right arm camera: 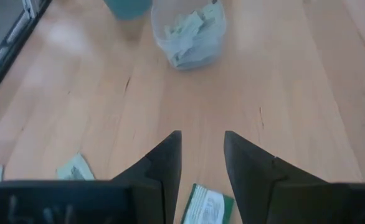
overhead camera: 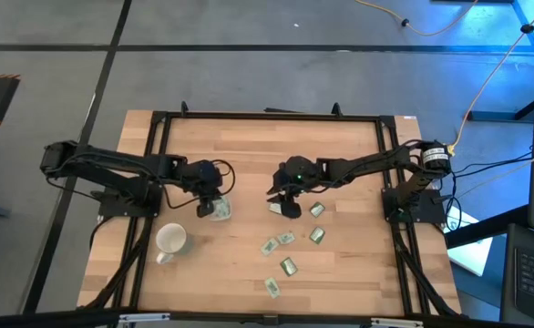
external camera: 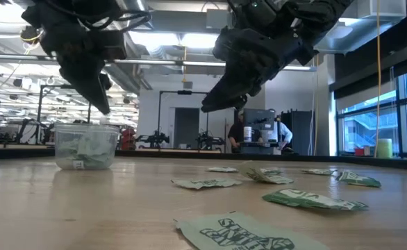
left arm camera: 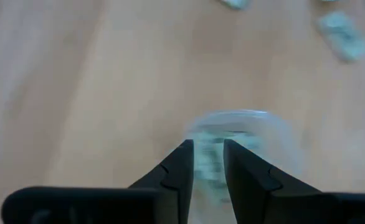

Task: Pick and place Stevia / Truvia into bins
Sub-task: Put the dark green stevia packet into the transparent container

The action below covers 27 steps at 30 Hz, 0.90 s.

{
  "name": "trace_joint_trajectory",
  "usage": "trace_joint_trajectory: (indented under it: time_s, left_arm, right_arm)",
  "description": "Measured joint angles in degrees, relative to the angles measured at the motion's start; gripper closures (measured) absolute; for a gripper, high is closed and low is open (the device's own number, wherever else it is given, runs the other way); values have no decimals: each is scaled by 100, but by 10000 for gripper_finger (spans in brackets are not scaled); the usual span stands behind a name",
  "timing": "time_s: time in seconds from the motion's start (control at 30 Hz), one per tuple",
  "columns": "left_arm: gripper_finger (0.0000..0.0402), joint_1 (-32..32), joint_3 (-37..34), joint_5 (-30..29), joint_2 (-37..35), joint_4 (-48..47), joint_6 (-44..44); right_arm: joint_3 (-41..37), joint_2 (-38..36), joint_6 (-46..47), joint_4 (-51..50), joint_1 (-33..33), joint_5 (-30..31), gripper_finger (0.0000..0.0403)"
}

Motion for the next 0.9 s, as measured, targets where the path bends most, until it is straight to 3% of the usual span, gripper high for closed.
trace_joint_trajectory:
  time_s: [0.13, 0.23, 0.67, 0.9]
  left_arm:
    - [318, 0, 0, -915, 0, -225, 2]
    - [318, 0, 0, -1264, 0, -196, 2]
    - [318, 0, 0, -1297, -2, 178, 92]
    - [318, 0, 0, -1297, 0, 185, 92]
  right_arm:
    - [-2, 0, -197, -511, 67, 190, 279]
    - [-5, 2, -177, -869, 148, 544, 279]
    - [-9, 496, 14, -1168, 556, 1288, 279]
    - [0, 605, 123, -1144, 563, 1309, 310]
